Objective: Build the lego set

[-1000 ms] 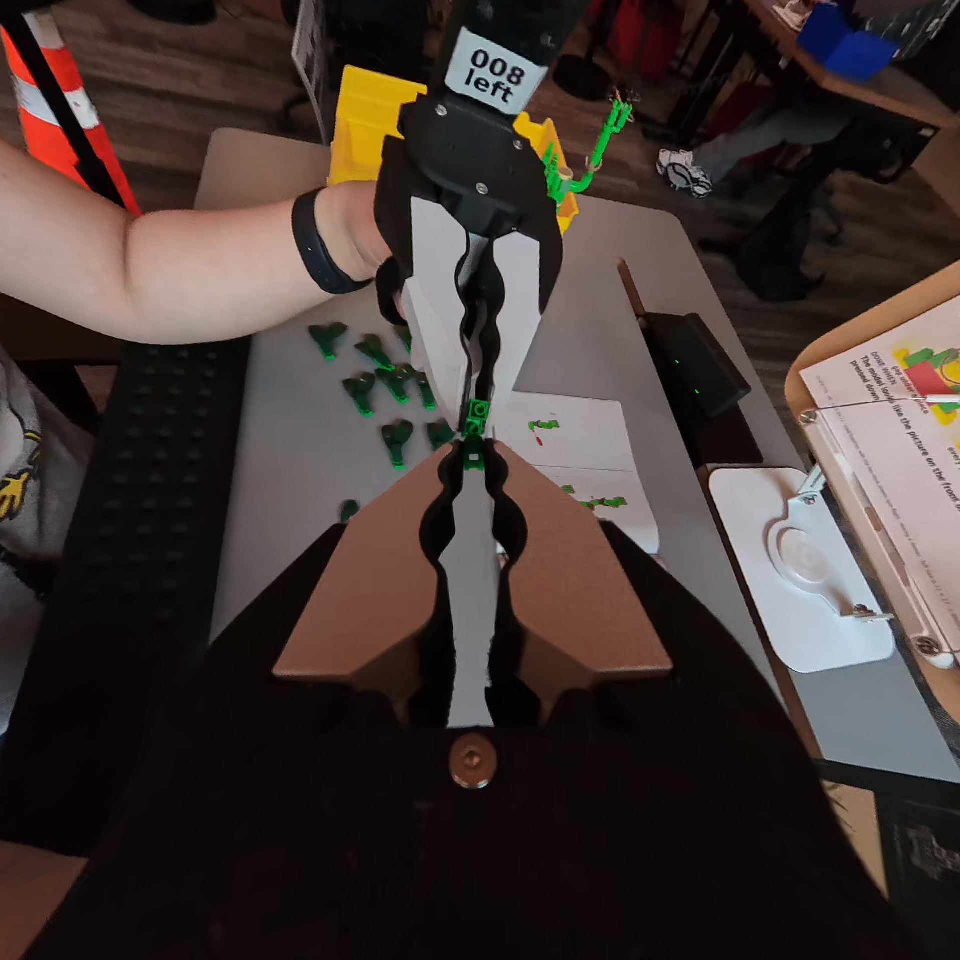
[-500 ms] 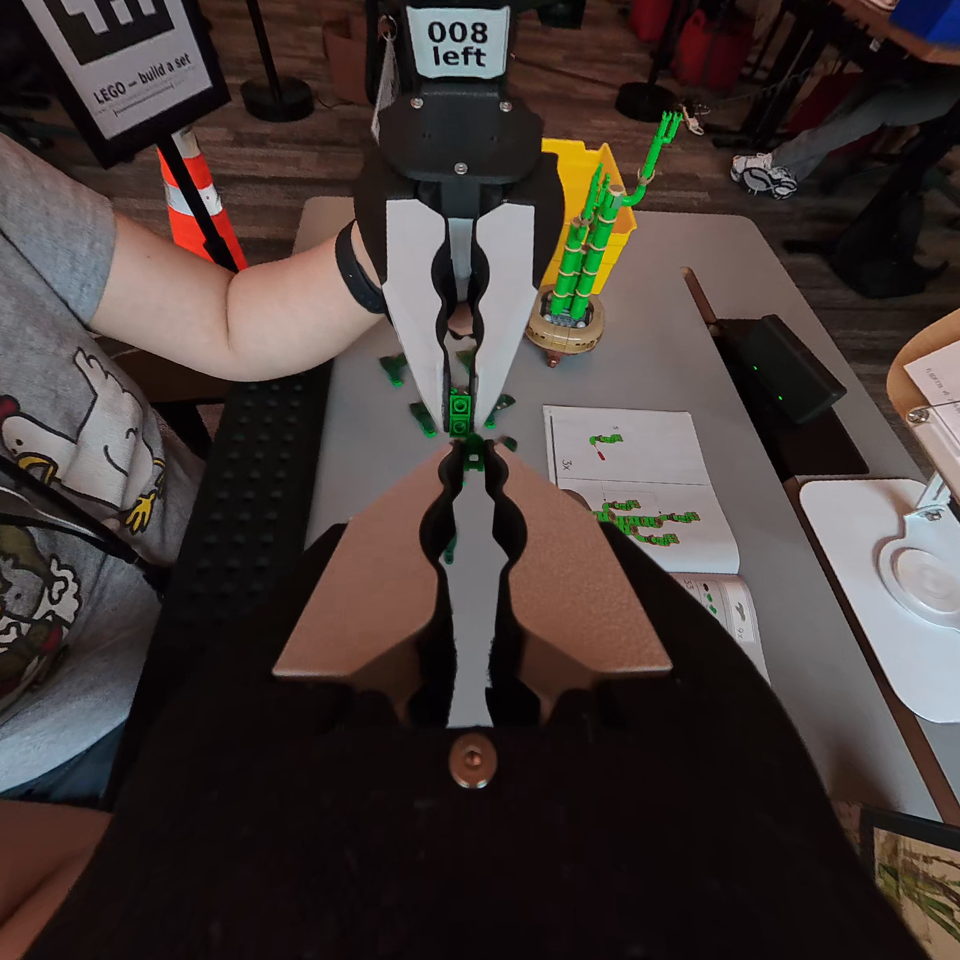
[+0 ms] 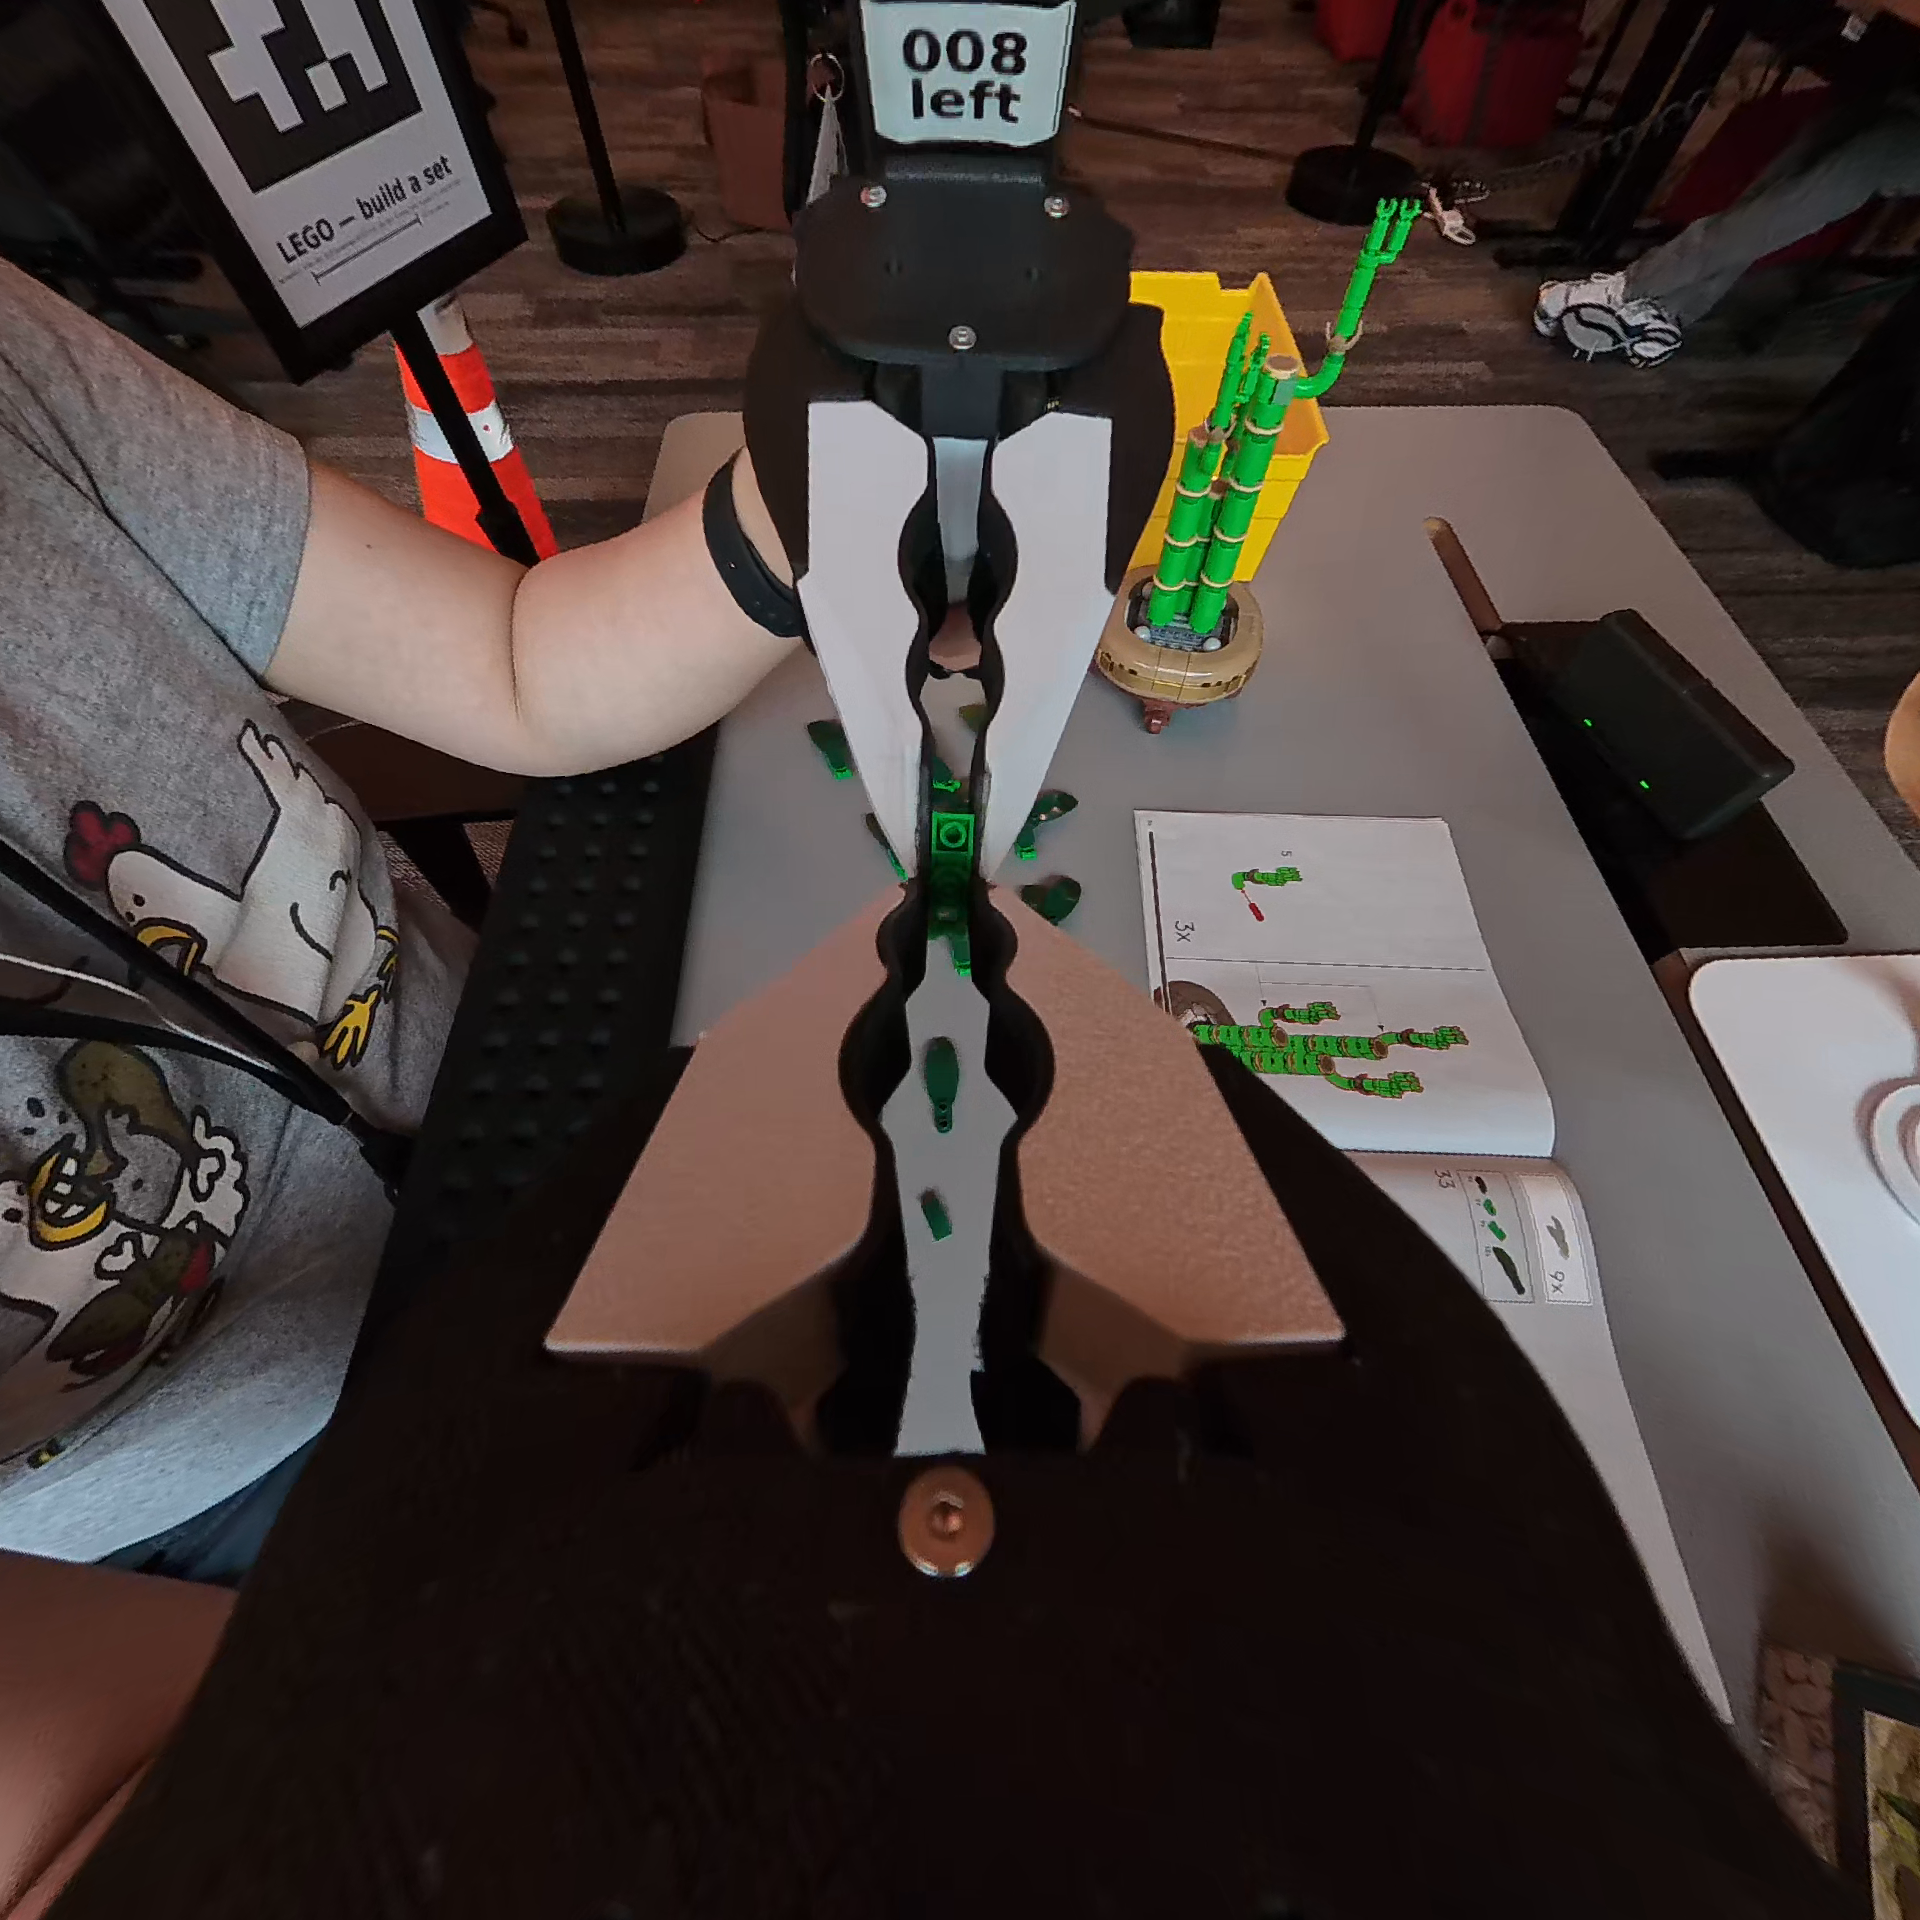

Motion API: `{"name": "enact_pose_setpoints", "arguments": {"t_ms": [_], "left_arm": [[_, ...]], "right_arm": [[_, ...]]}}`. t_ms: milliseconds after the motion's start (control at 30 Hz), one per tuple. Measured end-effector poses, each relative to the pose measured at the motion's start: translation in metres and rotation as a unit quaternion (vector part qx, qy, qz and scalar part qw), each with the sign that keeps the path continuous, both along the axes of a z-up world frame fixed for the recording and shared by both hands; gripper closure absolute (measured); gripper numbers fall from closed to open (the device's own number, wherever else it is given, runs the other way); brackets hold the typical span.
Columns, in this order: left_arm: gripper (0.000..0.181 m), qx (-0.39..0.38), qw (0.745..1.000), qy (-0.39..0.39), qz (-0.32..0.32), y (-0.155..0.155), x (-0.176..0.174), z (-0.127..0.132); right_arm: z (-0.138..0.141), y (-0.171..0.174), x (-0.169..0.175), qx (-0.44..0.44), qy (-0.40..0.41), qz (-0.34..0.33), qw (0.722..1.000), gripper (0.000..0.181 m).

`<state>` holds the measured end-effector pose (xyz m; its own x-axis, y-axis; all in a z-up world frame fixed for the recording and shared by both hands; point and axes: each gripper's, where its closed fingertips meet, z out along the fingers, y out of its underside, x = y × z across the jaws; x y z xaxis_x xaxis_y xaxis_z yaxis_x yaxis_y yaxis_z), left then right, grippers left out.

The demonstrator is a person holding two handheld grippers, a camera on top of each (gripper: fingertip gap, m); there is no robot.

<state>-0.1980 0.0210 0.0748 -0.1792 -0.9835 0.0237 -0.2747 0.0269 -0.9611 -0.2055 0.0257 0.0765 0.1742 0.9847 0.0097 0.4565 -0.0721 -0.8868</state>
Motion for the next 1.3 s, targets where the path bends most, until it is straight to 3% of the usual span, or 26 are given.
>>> {"name": "enact_pose_setpoints", "arguments": {"t_ms": [533,733,1000,1300], "left_arm": [[0.176,0.001,0.999,0.022,0.028,-0.003,-0.002,0.005],[0.176,0.037,0.997,0.055,0.031,-0.004,-0.002,-0.006],[0.176,0.022,0.998,0.050,0.027,-0.003,-0.003,-0.005],[0.175,0.067,0.991,0.111,0.027,-0.006,0.001,-0.026]], "right_arm": [[0.005,-0.002,-0.003,0.009,-0.006,-0.015,1.000,0.175],[-0.006,-0.003,-0.004,0.015,-0.059,-0.036,0.997,0.176],[-0.006,-0.001,-0.005,0.023,-0.072,-0.051,0.996,0.176],[-0.028,-0.005,-0.001,0.020,-0.153,-0.064,0.986,0.176]]}}
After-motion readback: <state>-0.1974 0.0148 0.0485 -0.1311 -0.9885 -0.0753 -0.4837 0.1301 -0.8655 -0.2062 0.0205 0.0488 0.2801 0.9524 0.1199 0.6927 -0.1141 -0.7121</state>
